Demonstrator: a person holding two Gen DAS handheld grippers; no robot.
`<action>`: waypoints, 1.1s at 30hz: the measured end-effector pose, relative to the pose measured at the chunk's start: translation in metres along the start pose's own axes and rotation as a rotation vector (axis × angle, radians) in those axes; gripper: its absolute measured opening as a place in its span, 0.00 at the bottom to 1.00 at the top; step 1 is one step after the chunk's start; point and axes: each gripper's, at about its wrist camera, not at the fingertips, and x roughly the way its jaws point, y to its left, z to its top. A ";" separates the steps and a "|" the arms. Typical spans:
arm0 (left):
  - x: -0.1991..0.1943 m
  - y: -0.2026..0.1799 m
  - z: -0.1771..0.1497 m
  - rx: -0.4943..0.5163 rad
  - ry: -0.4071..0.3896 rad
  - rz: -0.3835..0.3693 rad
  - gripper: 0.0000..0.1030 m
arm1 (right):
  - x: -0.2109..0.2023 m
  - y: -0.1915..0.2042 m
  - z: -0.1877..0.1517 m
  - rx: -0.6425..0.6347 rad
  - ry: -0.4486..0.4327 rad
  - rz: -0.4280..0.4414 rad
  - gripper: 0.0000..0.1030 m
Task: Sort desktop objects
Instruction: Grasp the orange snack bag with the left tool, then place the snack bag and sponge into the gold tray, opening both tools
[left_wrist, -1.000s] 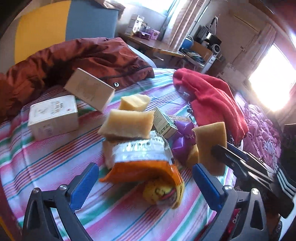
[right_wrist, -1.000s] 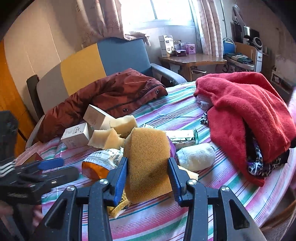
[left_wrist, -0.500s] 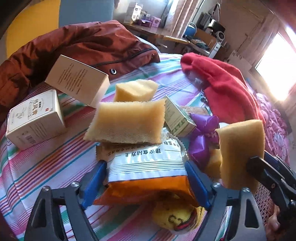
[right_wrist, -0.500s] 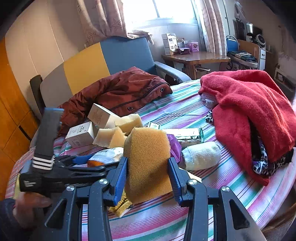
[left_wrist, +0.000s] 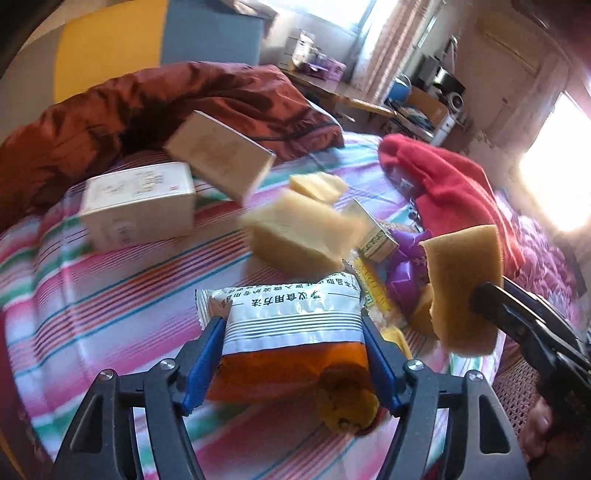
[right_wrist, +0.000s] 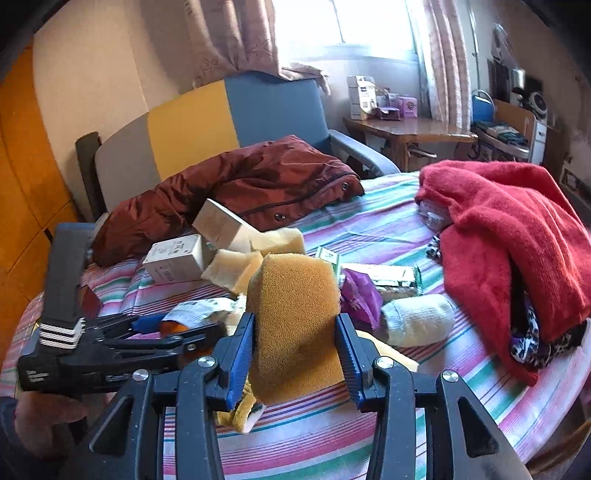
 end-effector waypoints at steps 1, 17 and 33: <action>-0.008 0.004 -0.004 -0.012 -0.009 0.003 0.70 | -0.001 0.002 0.000 -0.009 -0.004 0.006 0.42; -0.140 0.075 -0.055 -0.147 -0.211 0.207 0.70 | -0.004 0.070 -0.012 -0.142 0.036 0.195 0.42; -0.222 0.191 -0.114 -0.376 -0.291 0.436 0.70 | 0.009 0.234 -0.016 -0.297 0.143 0.469 0.42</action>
